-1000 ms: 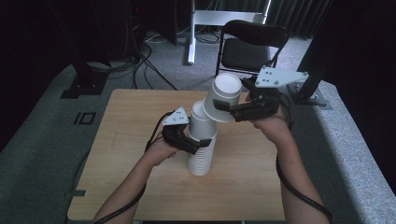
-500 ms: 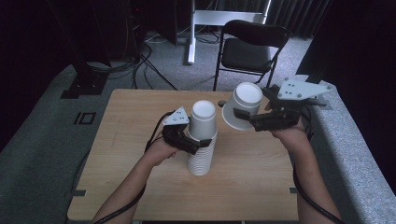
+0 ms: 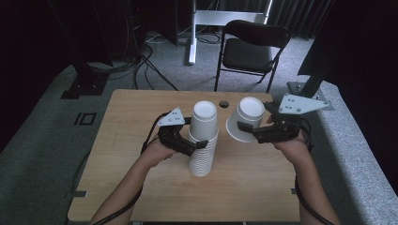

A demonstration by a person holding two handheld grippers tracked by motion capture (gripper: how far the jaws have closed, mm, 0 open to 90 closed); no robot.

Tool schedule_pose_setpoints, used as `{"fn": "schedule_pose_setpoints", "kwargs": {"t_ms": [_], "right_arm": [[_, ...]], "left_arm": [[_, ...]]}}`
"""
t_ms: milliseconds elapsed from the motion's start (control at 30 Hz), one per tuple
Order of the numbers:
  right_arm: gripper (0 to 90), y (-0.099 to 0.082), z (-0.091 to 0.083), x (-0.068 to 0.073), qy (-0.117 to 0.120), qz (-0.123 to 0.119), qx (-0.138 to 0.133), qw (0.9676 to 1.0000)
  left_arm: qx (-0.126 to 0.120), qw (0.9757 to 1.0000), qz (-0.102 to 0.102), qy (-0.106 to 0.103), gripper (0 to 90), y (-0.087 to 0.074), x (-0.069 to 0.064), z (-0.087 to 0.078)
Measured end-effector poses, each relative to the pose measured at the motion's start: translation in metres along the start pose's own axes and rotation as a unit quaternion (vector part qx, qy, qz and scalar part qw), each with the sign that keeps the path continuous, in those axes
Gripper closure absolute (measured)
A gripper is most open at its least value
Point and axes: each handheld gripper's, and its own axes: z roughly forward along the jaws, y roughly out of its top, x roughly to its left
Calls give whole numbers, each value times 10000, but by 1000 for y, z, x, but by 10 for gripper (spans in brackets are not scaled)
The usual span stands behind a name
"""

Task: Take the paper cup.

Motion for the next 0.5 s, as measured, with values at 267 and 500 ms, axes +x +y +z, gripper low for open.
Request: {"fn": "schedule_pose_setpoints", "kwargs": {"t_ms": [267,500], "right_arm": [[222,-20,4,1,62,149,40,9999],[222,-33,6,2,70,175,102,9998]], "left_arm": [[-26,9999,-22,160,14,-9,-1,-14],[-169,9995,-127,217,15,-18,-4,-29]]}}
